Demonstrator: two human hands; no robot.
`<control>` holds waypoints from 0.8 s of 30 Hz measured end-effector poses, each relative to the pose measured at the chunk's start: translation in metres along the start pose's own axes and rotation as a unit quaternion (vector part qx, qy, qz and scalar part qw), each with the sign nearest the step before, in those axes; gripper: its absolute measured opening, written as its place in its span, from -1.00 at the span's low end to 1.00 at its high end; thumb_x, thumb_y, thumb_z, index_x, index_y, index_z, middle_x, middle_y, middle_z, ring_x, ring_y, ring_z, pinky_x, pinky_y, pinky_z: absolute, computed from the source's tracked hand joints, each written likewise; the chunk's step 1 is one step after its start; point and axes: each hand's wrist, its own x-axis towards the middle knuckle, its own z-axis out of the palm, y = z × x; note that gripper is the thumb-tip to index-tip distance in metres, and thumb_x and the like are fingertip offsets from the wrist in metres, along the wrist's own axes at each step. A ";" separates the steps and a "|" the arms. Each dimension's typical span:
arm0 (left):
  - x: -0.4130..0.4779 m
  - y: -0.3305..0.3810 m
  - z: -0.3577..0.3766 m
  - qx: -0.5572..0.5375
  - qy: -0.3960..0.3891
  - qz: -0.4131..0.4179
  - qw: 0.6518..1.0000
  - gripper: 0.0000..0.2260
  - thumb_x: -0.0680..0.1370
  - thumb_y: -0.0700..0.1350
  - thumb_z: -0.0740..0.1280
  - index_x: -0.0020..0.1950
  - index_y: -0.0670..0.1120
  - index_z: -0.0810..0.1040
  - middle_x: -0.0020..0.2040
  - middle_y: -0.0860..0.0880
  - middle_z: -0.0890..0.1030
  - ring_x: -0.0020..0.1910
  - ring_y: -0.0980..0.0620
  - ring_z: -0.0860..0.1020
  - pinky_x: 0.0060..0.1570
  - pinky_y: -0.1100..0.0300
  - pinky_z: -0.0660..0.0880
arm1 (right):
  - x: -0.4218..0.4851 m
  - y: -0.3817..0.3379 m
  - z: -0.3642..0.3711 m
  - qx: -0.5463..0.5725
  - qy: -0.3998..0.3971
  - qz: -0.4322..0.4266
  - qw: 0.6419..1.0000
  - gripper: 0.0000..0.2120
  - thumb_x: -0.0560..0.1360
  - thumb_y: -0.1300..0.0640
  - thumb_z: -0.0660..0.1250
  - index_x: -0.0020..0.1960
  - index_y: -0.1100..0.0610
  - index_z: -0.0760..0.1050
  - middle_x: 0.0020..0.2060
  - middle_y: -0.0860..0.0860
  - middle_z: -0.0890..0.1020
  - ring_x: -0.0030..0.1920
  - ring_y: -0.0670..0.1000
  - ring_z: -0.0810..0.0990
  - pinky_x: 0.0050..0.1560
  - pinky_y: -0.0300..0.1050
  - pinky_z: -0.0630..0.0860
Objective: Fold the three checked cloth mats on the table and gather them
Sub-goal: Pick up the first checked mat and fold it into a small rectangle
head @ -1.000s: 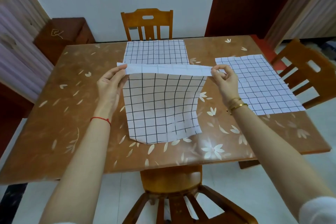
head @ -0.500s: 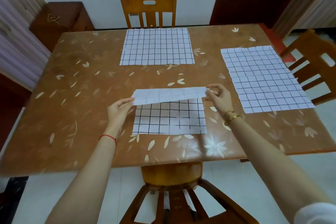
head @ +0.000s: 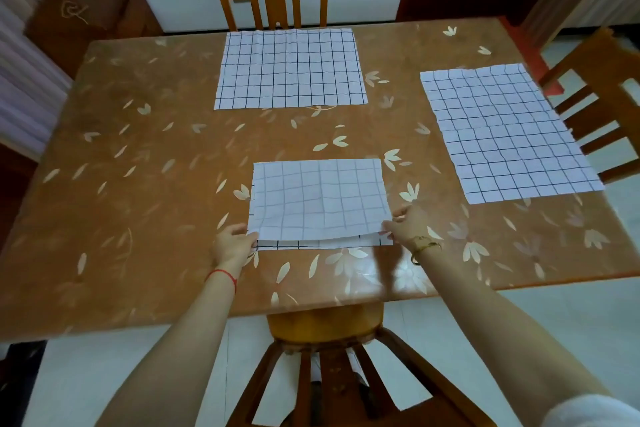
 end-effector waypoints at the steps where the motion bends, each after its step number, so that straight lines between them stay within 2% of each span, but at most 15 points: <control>1: 0.003 -0.003 0.002 0.003 0.003 -0.005 1.000 -0.66 0.40 -0.18 0.48 0.17 -0.06 0.61 -0.18 -0.09 0.71 -0.28 -0.04 0.62 0.00 -0.06 0.65 | 0.002 0.003 0.003 0.003 -0.010 0.013 1.000 -0.76 0.41 0.38 0.38 -0.05 0.24 0.34 -0.39 0.12 0.62 -0.48 0.01 0.63 -0.49 -0.17 0.51; 5: 0.015 -0.016 0.008 0.010 0.006 -0.020 1.000 -0.69 0.33 -0.08 0.47 0.07 0.03 0.62 -0.24 -0.05 0.71 -0.23 -0.07 0.68 -0.04 -0.09 0.65 | 0.014 0.017 0.014 0.011 -0.032 0.061 0.998 -0.73 0.38 0.33 0.37 -0.06 0.18 0.30 -0.39 0.12 0.63 -0.38 0.10 0.67 -0.53 -0.22 0.42; 7: 0.015 -0.017 0.010 0.026 0.017 -0.017 0.999 -0.66 0.27 -0.02 0.46 0.04 0.05 0.61 -0.20 -0.04 0.71 -0.16 -0.09 0.70 -0.04 -0.09 0.65 | 0.016 0.021 0.018 0.007 -0.030 0.076 0.997 -0.74 0.38 0.33 0.34 -0.11 0.15 0.27 -0.45 0.12 0.61 -0.50 0.04 0.61 -0.58 -0.28 0.36; 10: -0.004 -0.003 0.009 0.064 0.034 0.008 0.997 -0.59 0.40 -0.07 0.49 0.22 -0.03 0.57 -0.05 -0.05 0.71 -0.05 -0.10 0.67 0.03 0.01 0.61 | 0.017 0.023 0.022 -0.015 -0.021 0.085 0.996 -0.79 0.38 0.27 0.33 -0.17 0.14 0.28 -0.51 0.10 0.61 -0.65 -0.07 0.49 -0.62 -0.33 0.33; 12: -0.010 0.000 0.011 0.077 0.039 0.022 0.996 -0.57 0.47 -0.11 0.47 0.31 -0.11 0.51 0.07 -0.08 0.69 0.07 -0.10 0.63 0.02 0.15 0.51 | 0.020 0.029 0.025 -0.041 0.002 0.089 0.995 -0.85 0.36 0.16 0.33 -0.14 0.22 0.43 -0.55 0.05 0.62 -0.63 -0.07 0.51 -0.57 -0.29 0.40; 14: -0.013 0.000 0.014 0.075 0.034 0.024 0.996 -0.57 0.48 -0.12 0.47 0.33 -0.14 0.50 0.15 -0.10 0.65 0.14 -0.11 0.59 0.02 0.16 0.45 | 0.022 0.032 0.027 -0.077 0.034 0.089 0.992 -0.75 0.34 0.10 0.32 -0.16 0.30 0.52 -0.54 0.04 0.61 -0.54 0.00 0.54 -0.47 -0.21 0.48; 18: -0.016 0.000 0.017 0.103 0.034 0.025 0.994 -0.58 0.47 -0.09 0.46 0.30 -0.12 0.52 0.18 -0.07 0.63 0.15 -0.11 0.58 -0.01 0.16 0.44 | 0.015 0.024 0.030 -0.122 0.056 0.078 0.988 -0.77 0.35 0.13 0.32 -0.36 0.17 0.30 -0.49 0.02 0.38 -0.50 0.00 0.35 -0.45 -0.23 0.28; 21: -0.011 0.000 0.019 0.135 0.028 0.010 0.990 -0.56 0.44 -0.03 0.47 0.29 -0.07 0.51 0.08 -0.09 0.68 0.05 -0.11 0.63 0.01 0.07 0.55 | 0.015 0.022 0.030 -0.141 0.052 0.087 0.985 -0.82 0.34 0.22 0.31 -0.36 0.18 0.32 -0.50 0.02 0.38 -0.51 0.00 0.34 -0.47 -0.25 0.24; 23: -0.011 0.002 0.021 0.158 0.026 0.004 0.987 -0.59 0.40 -0.05 0.47 0.23 -0.03 0.53 -0.02 -0.08 0.70 -0.04 -0.09 0.65 -0.09 0.08 0.58 | 0.017 0.023 0.029 -0.156 0.048 0.090 0.983 -0.80 0.34 0.25 0.30 -0.38 0.17 0.31 -0.50 0.02 0.38 -0.51 -0.01 0.35 -0.48 -0.25 0.24; 24: -0.011 0.003 0.022 0.168 0.028 0.006 0.985 -0.61 0.39 -0.07 0.49 0.20 -0.02 0.54 -0.01 -0.06 0.70 -0.04 -0.09 0.65 -0.12 0.10 0.57 | 0.017 0.023 0.029 -0.160 0.047 0.087 0.982 -0.76 0.35 0.27 0.30 -0.40 0.15 0.27 -0.50 0.01 0.36 -0.51 -0.01 0.33 -0.48 -0.25 0.23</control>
